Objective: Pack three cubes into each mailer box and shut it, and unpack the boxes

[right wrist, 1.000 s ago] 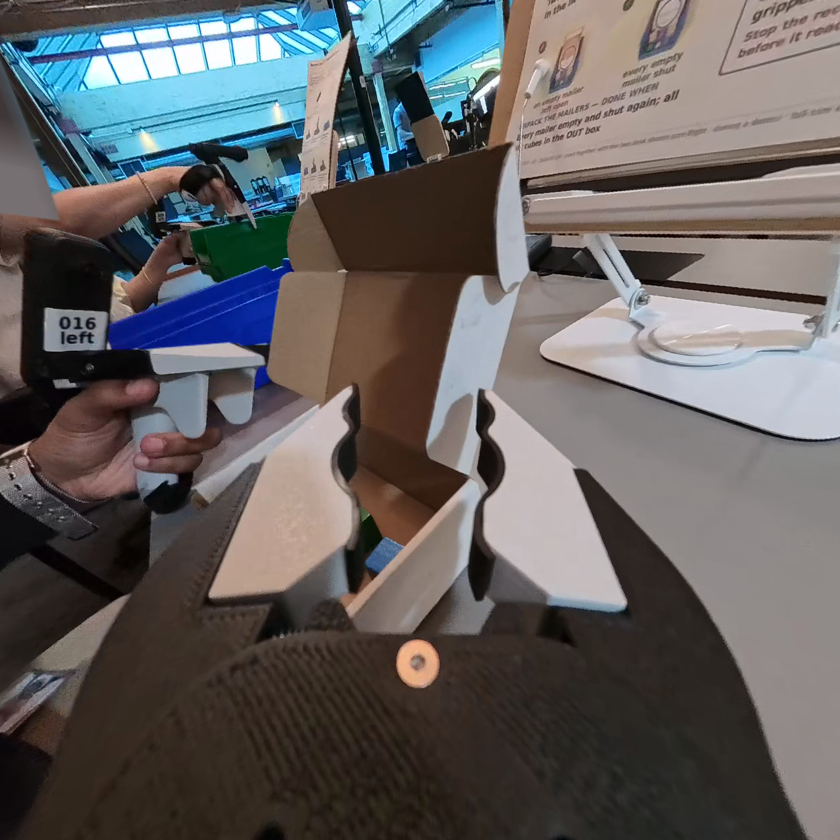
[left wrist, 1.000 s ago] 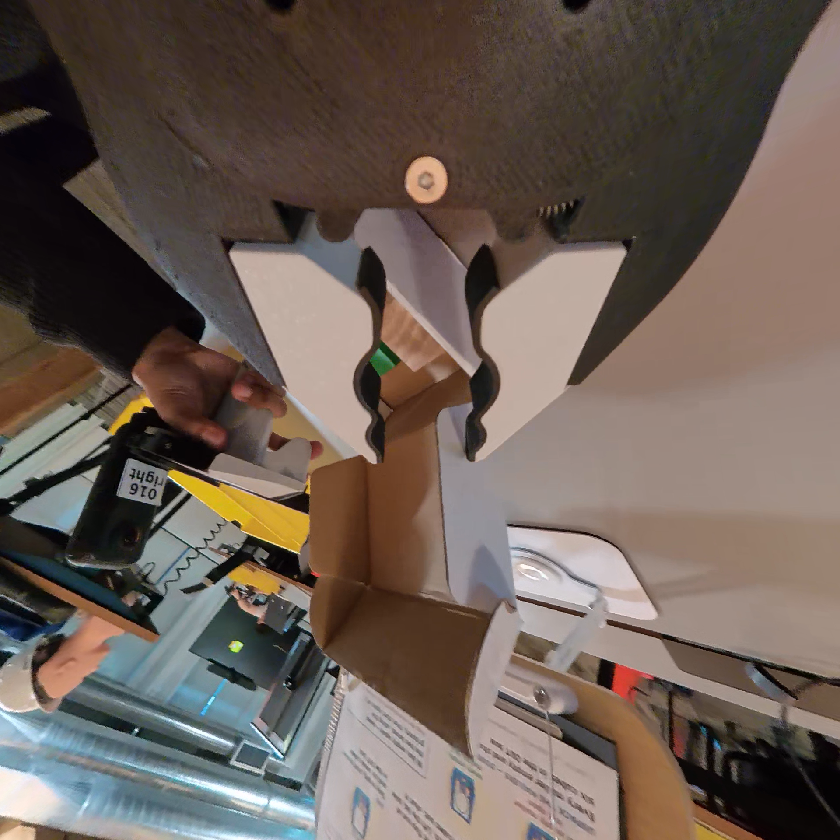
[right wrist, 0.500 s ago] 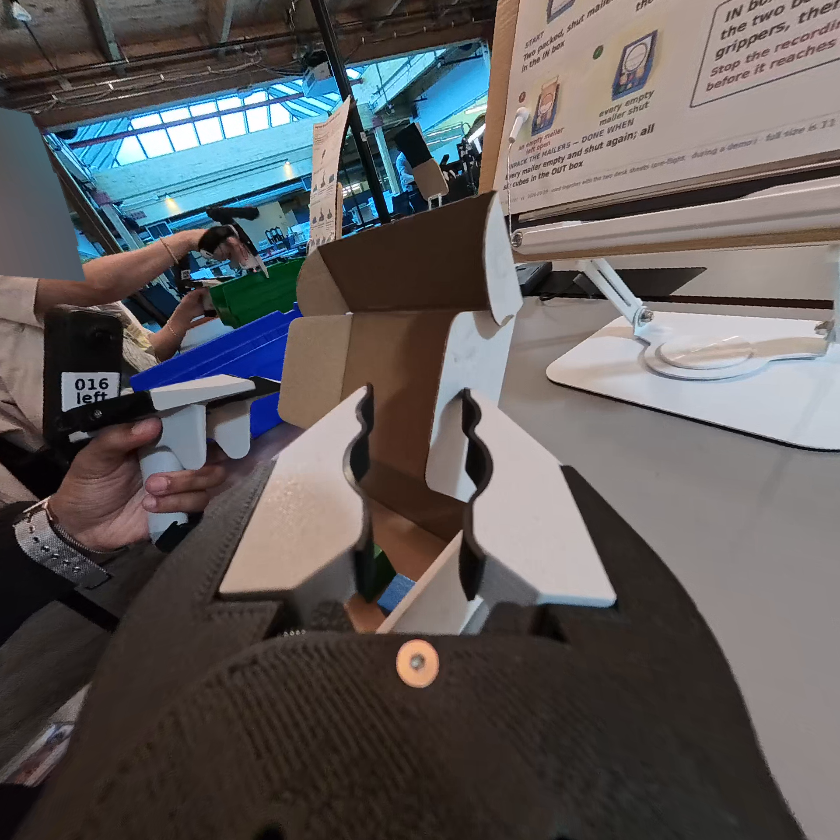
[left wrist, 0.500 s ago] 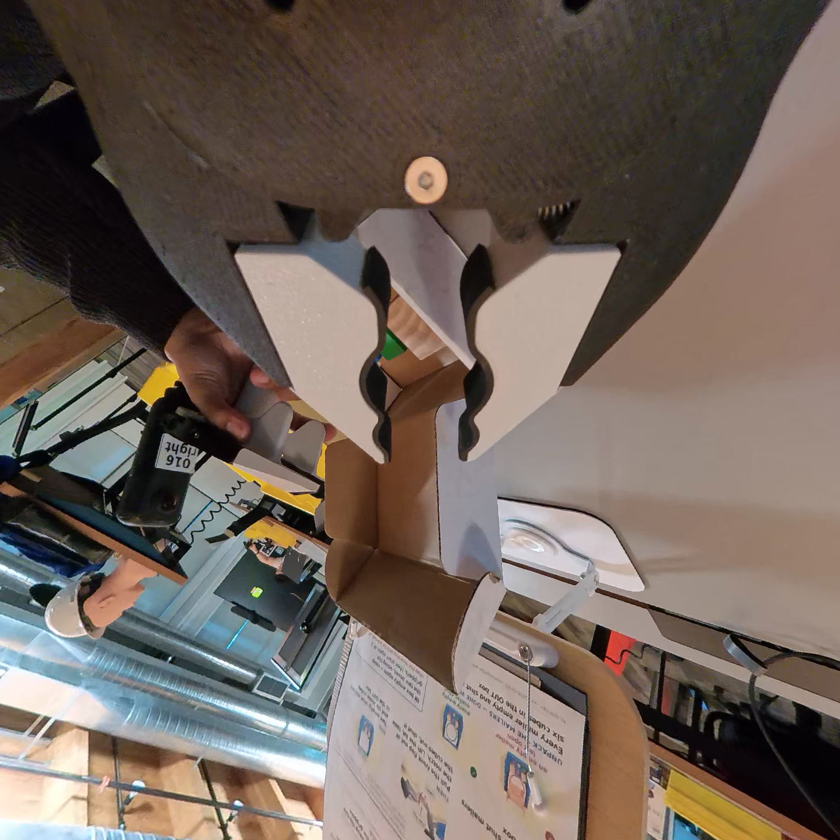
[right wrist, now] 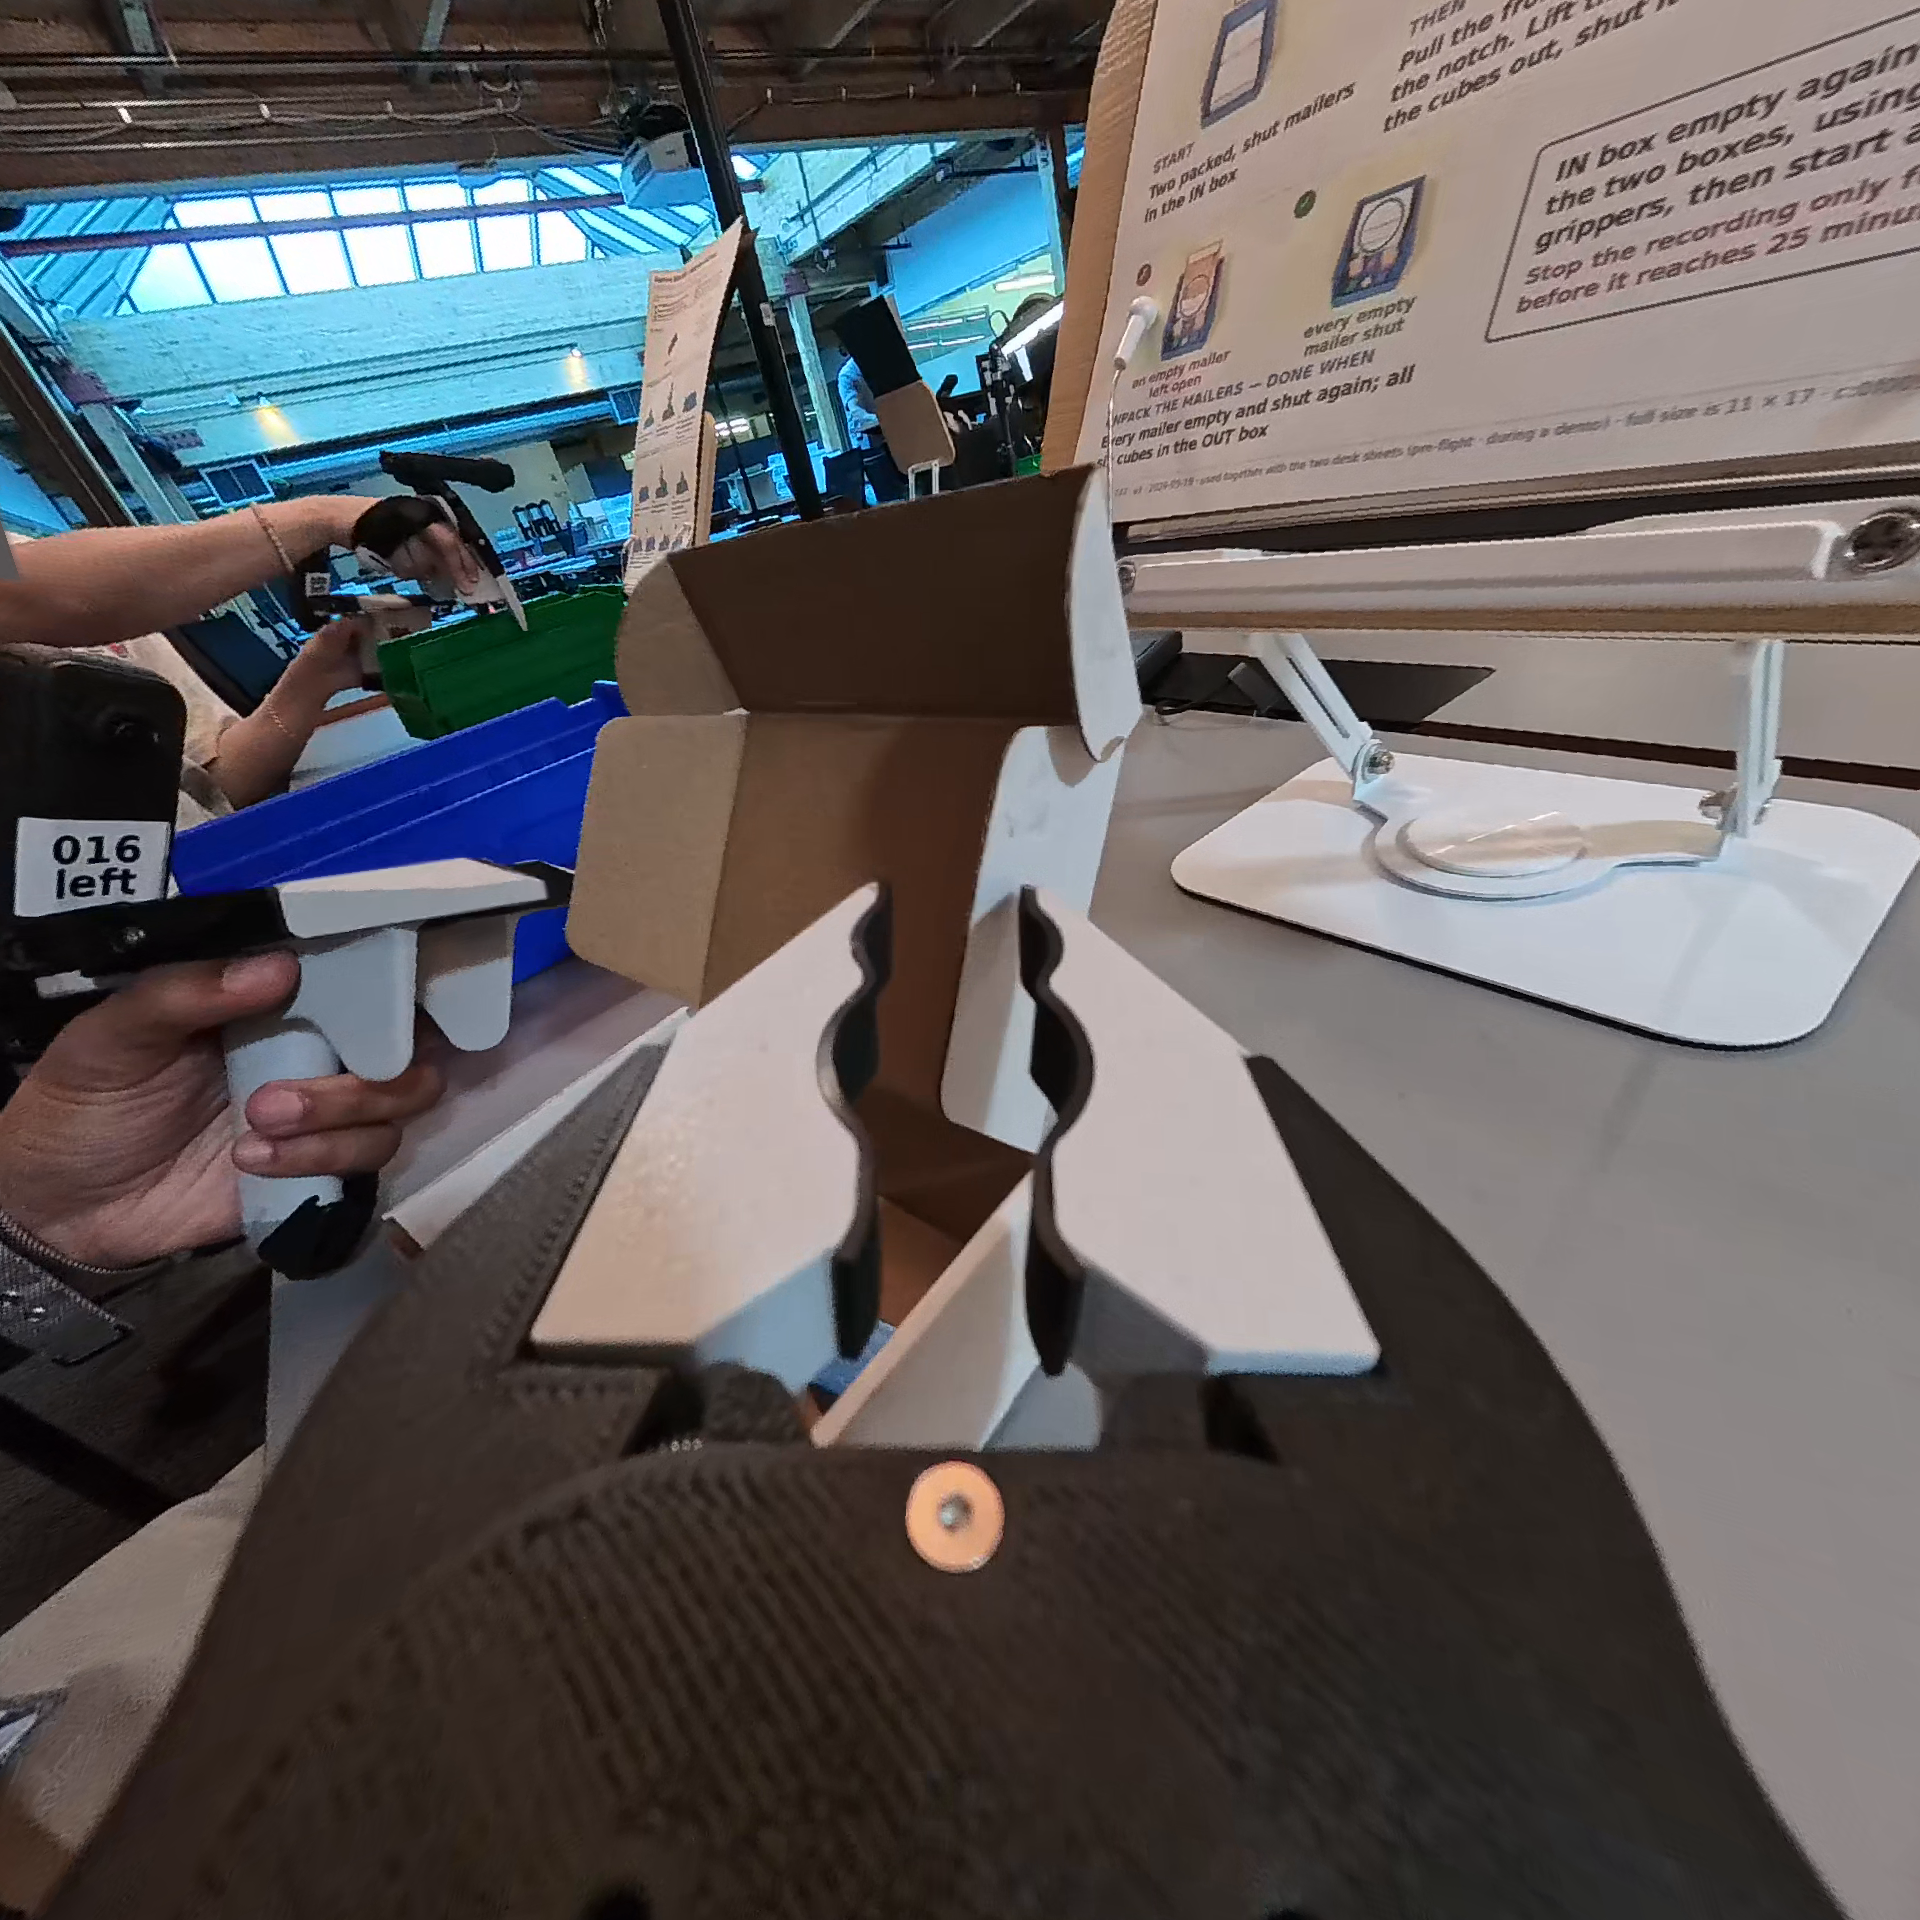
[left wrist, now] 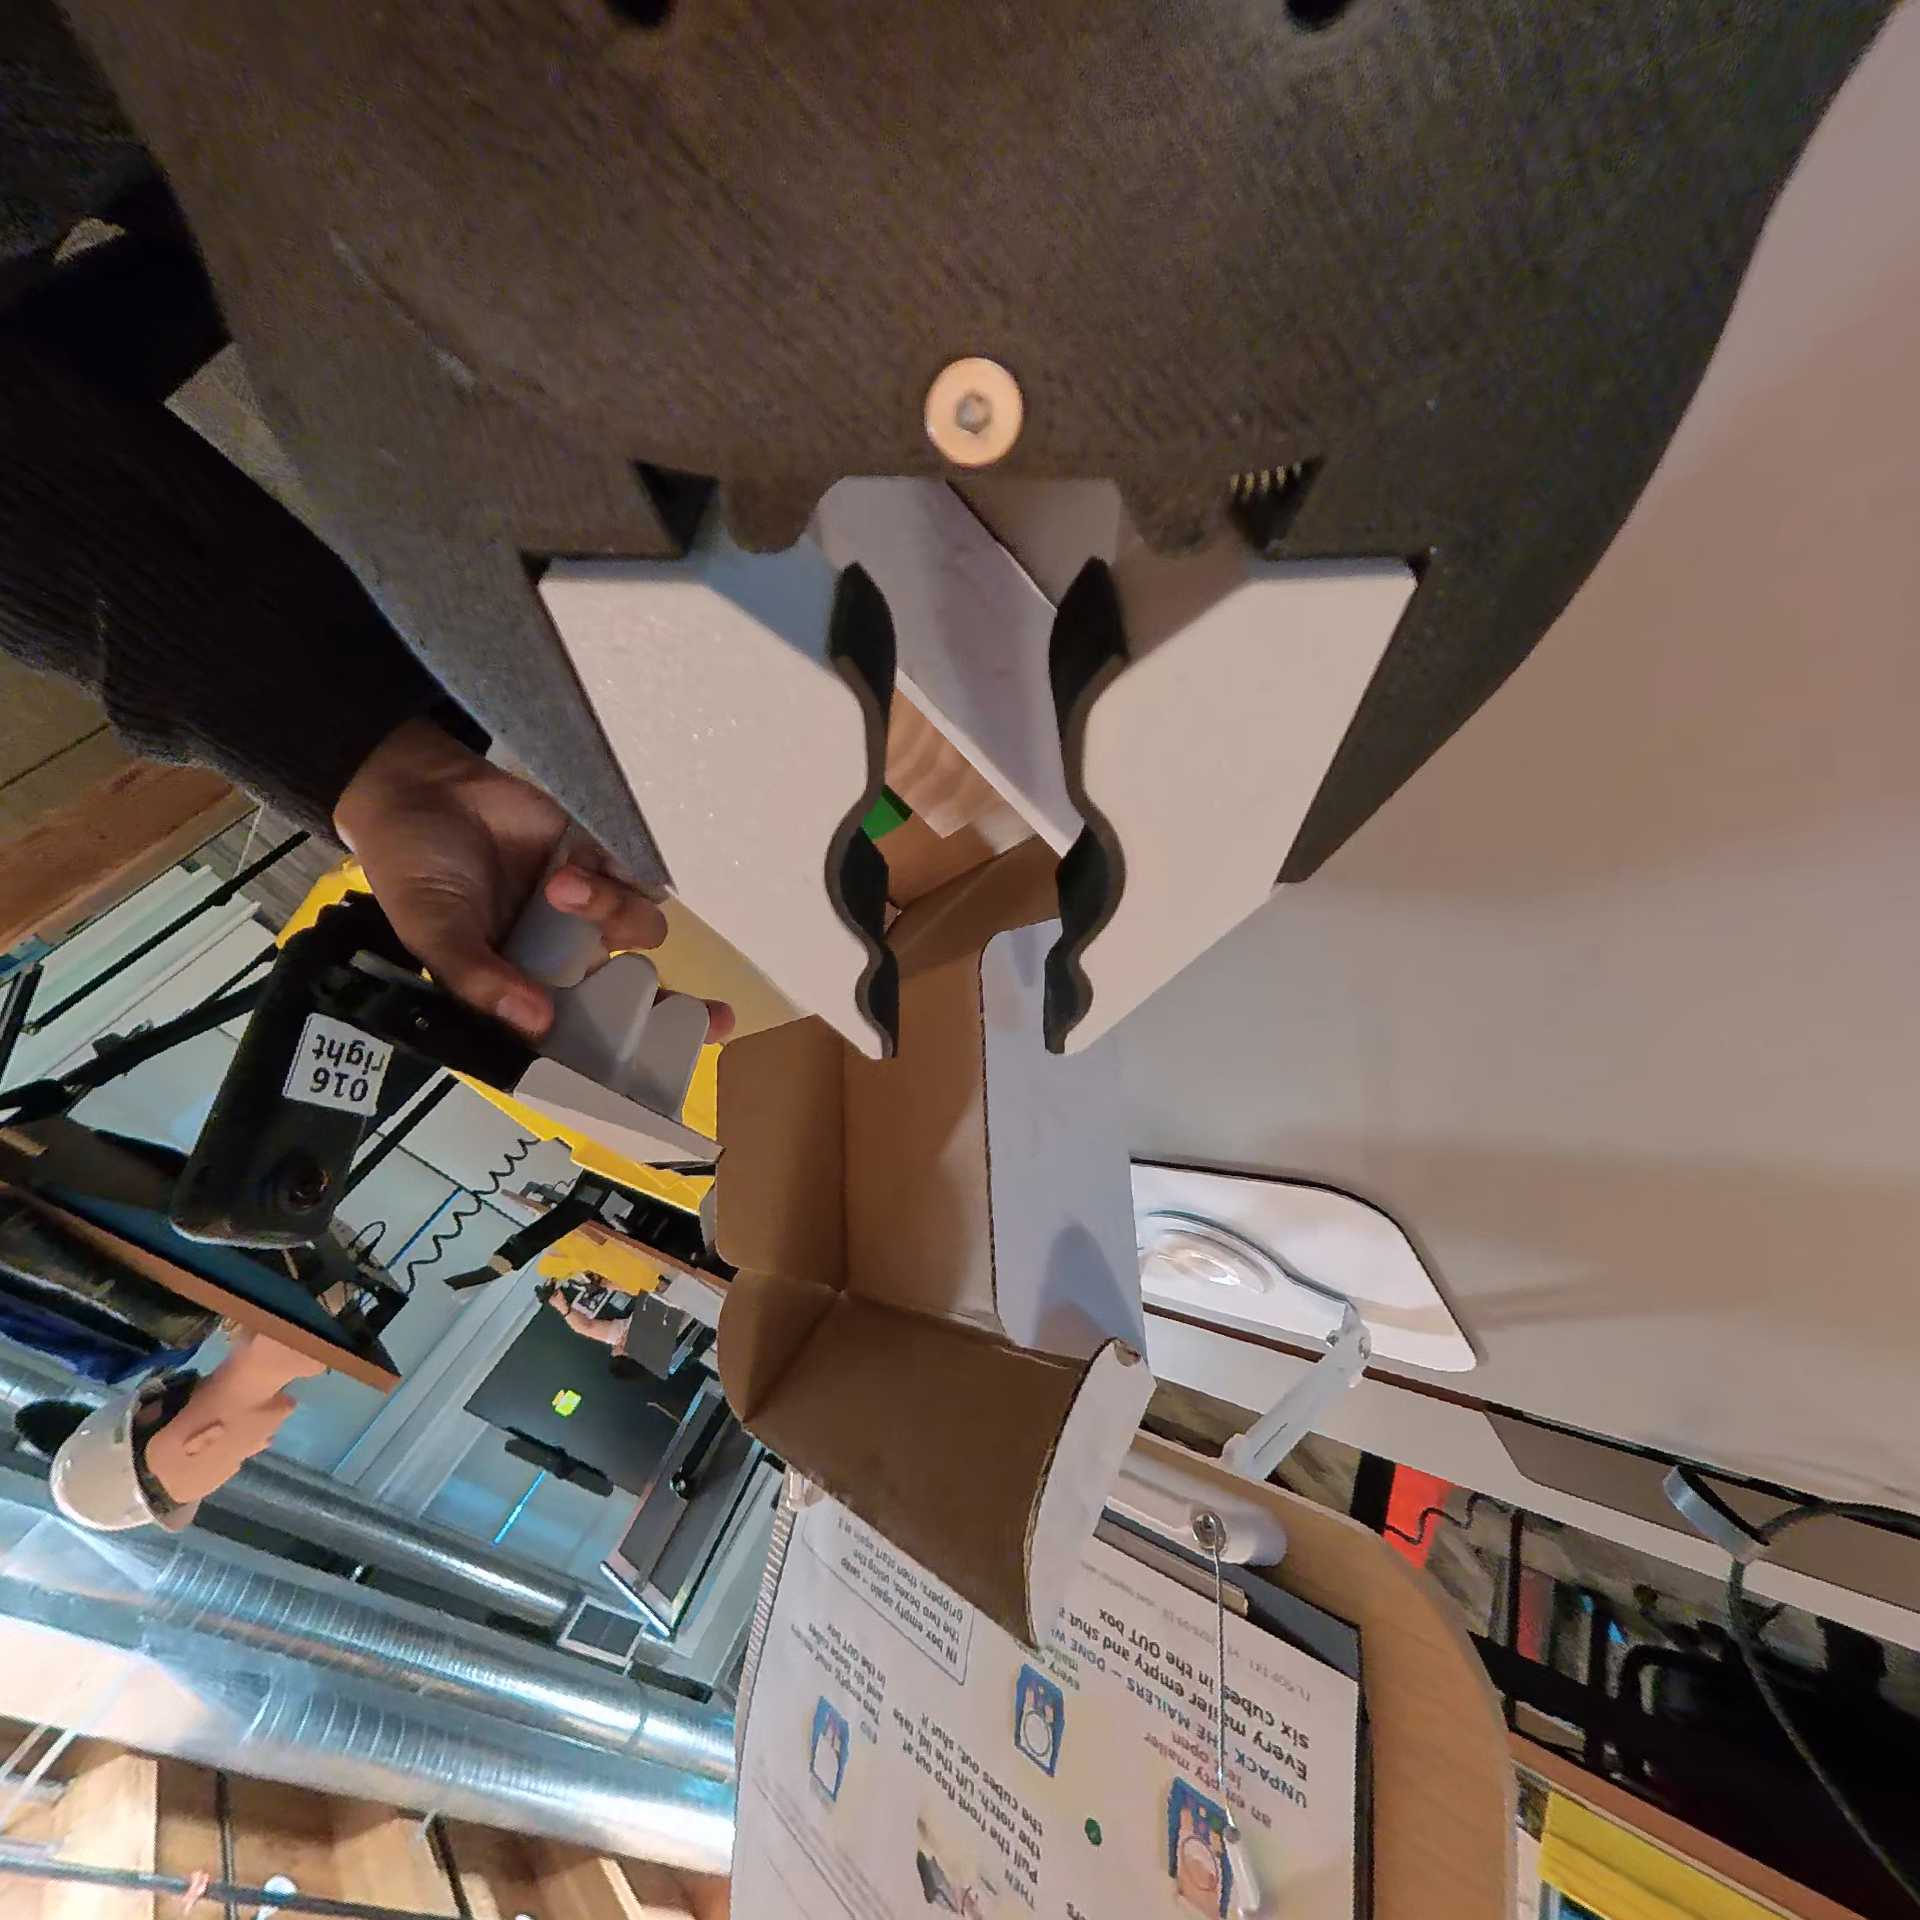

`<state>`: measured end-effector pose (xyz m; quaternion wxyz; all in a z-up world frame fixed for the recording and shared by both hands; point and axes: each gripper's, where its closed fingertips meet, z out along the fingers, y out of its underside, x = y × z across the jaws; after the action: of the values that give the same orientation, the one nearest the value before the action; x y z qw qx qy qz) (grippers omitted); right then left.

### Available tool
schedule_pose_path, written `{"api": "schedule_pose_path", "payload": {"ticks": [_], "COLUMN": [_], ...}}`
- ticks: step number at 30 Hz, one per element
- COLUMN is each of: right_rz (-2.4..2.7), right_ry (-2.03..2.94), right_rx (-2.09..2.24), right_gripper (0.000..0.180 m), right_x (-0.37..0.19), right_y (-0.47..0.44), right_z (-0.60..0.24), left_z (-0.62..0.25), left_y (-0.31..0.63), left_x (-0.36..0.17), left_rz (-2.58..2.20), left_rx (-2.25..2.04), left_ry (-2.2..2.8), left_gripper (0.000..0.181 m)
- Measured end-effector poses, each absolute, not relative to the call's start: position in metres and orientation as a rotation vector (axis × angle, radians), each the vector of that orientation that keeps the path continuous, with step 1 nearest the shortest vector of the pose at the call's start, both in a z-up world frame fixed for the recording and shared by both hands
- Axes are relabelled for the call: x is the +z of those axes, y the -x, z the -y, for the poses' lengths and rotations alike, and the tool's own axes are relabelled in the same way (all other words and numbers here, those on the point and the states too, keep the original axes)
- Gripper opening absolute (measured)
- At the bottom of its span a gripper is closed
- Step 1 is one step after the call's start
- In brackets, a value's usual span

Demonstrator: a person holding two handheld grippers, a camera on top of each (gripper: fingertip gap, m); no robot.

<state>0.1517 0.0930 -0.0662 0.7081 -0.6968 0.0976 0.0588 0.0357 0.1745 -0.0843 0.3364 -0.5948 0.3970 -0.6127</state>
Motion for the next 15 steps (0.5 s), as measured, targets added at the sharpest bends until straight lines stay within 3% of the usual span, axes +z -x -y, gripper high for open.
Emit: {"api": "schedule_pose_path", "payload": {"ticks": [15], "right_rz": [-0.234], "right_ry": [1.584], "right_rx": [0.095], "right_gripper": [0.019], "right_x": [-0.0741], "right_y": [-0.1529], "right_z": [-0.0891], "left_z": [-0.1666], "left_y": [-0.0451], "left_x": [-0.0880], "left_rz": [-1.102], "left_rx": [-1.526], "left_ry": [1.515], "left_gripper": [0.024]}}
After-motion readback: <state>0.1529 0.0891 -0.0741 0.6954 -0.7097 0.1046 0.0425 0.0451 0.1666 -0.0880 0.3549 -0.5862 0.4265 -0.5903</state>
